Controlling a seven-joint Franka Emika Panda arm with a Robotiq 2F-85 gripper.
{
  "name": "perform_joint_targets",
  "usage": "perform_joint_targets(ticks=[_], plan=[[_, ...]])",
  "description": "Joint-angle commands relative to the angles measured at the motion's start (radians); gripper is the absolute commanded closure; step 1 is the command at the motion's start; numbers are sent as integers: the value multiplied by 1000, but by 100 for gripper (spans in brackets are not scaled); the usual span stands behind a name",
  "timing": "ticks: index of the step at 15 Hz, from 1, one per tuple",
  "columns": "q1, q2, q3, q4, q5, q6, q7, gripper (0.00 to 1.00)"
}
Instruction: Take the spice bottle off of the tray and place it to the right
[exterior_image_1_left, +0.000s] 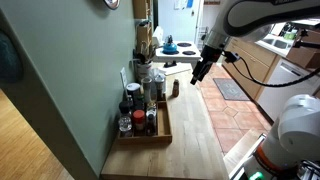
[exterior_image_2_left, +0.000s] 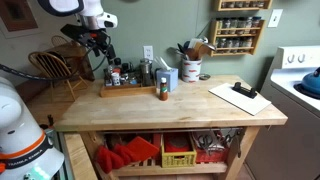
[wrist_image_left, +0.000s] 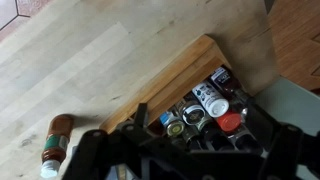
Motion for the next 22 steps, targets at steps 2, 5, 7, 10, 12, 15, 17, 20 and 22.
perform_joint_targets(ticks=[2,5,7,10,12,15,17,20,22], plan=[[-15,2,11,3,9,-6,-8,0],[-15,2,11,3,9,-6,-8,0],[-15,2,11,3,9,-6,-8,0],[-15,2,11,3,9,-6,-8,0],[-18,26,22,34,3,-15,11,0],[-13,110,56,136,-4,-37,48,0],[-11,181,88,219,-9,-57,83,0],[-21,300,152,332,-34,-60,153,0],[-37,380,196,396,-60,-58,233,0]])
